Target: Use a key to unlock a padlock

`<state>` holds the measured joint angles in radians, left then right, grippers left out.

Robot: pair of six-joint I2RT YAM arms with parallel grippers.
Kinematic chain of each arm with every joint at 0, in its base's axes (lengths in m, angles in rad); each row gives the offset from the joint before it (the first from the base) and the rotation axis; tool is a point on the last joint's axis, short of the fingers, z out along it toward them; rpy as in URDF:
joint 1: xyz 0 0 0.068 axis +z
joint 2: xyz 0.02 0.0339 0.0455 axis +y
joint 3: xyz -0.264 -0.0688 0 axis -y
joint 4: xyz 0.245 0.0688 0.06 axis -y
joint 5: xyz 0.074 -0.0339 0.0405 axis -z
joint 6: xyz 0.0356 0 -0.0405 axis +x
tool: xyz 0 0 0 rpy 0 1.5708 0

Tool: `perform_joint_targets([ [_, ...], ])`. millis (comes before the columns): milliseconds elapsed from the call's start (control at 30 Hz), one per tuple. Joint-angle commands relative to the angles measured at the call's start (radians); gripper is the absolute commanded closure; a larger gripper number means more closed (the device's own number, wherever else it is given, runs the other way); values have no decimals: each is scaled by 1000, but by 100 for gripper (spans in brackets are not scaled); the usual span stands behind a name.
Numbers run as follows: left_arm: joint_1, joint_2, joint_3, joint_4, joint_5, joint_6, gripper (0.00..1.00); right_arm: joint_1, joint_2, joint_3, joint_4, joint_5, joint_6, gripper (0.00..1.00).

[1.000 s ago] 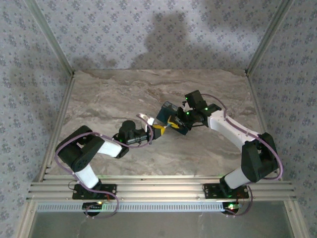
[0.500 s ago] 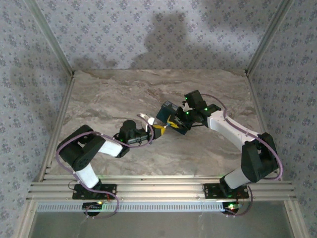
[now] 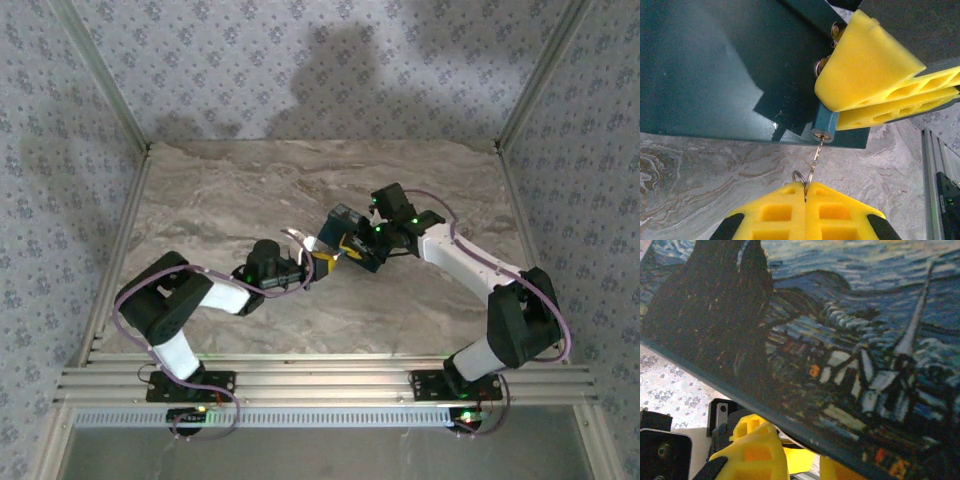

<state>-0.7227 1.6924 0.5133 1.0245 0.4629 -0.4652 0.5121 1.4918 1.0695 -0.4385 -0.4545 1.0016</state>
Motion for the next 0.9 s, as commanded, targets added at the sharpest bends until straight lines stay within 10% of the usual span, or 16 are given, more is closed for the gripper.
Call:
perform_joint_targets([
  [0, -18, -30, 59, 70, 13, -7, 100, 28, -19, 18, -24, -34, -29, 100],
  [867, -7, 25, 58, 183, 37, -50, 100, 9, -30, 9, -96, -116, -96, 100],
])
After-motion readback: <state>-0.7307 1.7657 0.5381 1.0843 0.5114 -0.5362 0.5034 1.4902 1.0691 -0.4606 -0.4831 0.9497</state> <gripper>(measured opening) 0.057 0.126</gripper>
